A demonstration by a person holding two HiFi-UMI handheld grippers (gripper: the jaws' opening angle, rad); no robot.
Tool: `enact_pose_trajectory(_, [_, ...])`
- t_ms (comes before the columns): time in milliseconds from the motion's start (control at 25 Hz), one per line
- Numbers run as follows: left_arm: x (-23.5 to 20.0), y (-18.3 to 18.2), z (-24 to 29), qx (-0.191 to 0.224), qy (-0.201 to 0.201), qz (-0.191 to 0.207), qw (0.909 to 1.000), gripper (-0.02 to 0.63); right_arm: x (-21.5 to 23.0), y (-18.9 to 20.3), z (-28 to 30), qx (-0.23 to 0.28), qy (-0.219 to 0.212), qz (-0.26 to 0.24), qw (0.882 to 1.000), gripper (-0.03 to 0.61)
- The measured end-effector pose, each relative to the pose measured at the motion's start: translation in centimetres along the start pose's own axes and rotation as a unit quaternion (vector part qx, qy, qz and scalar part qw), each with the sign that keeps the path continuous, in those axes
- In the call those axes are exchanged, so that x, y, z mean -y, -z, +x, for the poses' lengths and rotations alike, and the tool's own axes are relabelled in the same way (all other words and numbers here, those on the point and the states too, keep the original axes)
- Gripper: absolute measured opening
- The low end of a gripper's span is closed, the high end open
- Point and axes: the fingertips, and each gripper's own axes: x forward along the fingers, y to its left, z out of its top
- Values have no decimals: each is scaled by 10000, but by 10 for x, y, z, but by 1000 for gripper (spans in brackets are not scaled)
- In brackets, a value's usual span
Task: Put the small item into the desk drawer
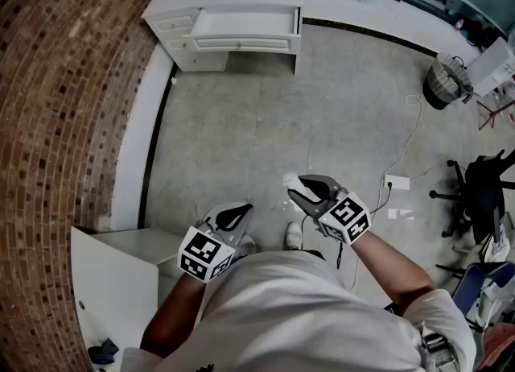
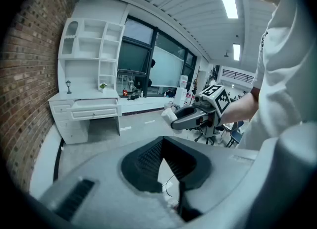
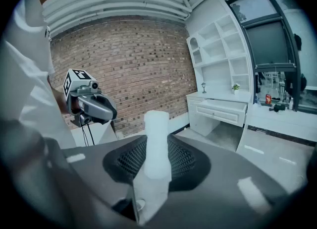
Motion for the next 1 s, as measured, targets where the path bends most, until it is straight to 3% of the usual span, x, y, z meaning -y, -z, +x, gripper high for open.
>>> enact_pose_trajectory(360, [-66,36,-84,278,-114,-299,9991,6,-50,-33,68,-27,275,-54,9996,137])
enact_pose_trajectory(600, [-88,66,-118,282,117,-330,9990,6,-73,-37,101,-8,509,353,9981,138])
enact_pose_trajectory(800, [-107,74,-123,319,193,-434,9984,6,-73,-45,114,-94,617,376,9973,139])
enact_pose_trajectory(1000, [-136,59,-106,411,135,-478,9979,6,-42,-57,134,-162,605,262,9977,139])
